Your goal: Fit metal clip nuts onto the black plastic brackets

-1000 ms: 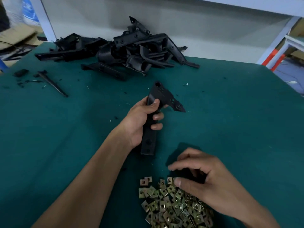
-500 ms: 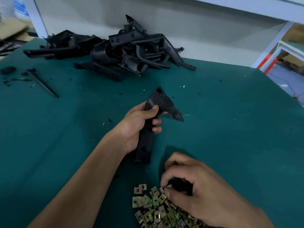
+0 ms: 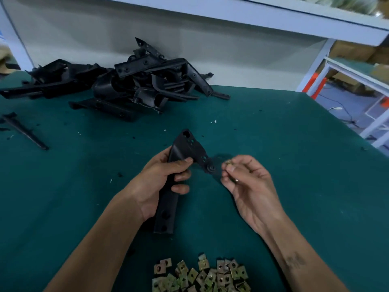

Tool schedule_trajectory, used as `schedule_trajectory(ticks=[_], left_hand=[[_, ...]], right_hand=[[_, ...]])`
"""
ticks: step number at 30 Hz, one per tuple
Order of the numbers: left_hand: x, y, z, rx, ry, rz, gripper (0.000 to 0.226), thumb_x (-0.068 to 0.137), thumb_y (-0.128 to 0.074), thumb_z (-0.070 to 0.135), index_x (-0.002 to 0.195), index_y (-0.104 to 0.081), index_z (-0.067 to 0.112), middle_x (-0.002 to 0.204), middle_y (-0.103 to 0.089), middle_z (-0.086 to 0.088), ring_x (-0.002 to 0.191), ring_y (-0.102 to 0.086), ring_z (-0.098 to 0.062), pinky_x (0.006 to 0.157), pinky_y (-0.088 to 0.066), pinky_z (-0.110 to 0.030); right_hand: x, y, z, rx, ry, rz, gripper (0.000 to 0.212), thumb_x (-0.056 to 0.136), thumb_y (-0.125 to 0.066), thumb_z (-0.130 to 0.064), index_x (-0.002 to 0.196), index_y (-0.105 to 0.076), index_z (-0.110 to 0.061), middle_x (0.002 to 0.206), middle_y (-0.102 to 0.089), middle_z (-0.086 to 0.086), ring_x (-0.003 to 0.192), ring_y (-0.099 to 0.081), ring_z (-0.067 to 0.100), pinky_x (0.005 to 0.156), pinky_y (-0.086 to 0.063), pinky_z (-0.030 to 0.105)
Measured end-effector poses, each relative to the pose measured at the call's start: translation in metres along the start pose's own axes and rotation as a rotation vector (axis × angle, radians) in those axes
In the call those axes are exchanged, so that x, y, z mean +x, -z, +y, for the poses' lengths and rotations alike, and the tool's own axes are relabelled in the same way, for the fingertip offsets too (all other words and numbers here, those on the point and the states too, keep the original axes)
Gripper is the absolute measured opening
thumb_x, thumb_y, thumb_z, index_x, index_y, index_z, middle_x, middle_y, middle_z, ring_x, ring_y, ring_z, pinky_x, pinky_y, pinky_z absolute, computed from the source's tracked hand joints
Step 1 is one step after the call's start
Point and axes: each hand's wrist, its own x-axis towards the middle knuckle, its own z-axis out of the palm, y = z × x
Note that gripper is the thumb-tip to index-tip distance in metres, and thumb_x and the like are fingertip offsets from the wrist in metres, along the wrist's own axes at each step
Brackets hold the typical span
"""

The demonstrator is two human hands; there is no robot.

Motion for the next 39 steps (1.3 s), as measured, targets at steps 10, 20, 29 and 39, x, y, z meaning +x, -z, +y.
schedule_trajectory(ticks=[10, 20, 29, 39], left_hand=[[-0.002, -0.006, 0.004, 0.017, -0.063, 0.048, 0.017, 0.091, -0.070, 0.016, 0.085, -0.054, 0.017, 0.083, -0.048, 0.005, 0.053, -0.031, -0.008, 0.046, -0.033, -0.021], [-0.001, -0.003, 0.002, 0.013, 0.006, 0.049, 0.017, 0.088, -0.070, 0.014, 0.097, -0.056, 0.013, 0.083, -0.041, 0.002, 0.055, -0.032, -0.008, 0.052, -0.035, -0.021], [-0.005, -0.007, 0.005, 0.055, 0.009, 0.043, 0.016, 0.090, -0.069, 0.014, 0.096, -0.054, 0.015, 0.087, -0.038, 0.001, 0.059, -0.026, -0.009, 0.049, -0.024, -0.021], [-0.006, -0.007, 0.005, 0.099, -0.005, 0.022, 0.012, 0.089, -0.070, 0.017, 0.093, -0.059, 0.016, 0.085, -0.048, 0.004, 0.059, -0.028, -0.009, 0.048, -0.028, -0.020]], right_hand=[[0.026, -0.024, 0.011, -0.022, 0.012, -0.117, 0.019, 0.067, -0.071, 0.007, 0.075, -0.078, -0.009, 0.076, -0.074, 0.014, 0.068, -0.072, 0.020, 0.065, -0.059, 0.026], [0.034, -0.025, 0.016, 0.031, -0.016, -0.077, 0.013, 0.070, -0.071, 0.004, 0.078, -0.077, -0.003, 0.079, -0.072, 0.015, 0.073, -0.070, 0.020, 0.071, -0.059, 0.026], [0.032, -0.023, 0.013, 0.030, -0.016, -0.006, 0.013, 0.070, -0.075, 0.000, 0.083, -0.075, -0.004, 0.075, -0.072, 0.013, 0.068, -0.071, 0.018, 0.066, -0.061, 0.026], [0.022, -0.030, 0.005, -0.050, -0.015, 0.051, 0.006, 0.069, -0.080, -0.003, 0.069, -0.075, -0.005, 0.080, -0.074, 0.019, 0.073, -0.074, 0.025, 0.064, -0.060, 0.028]])
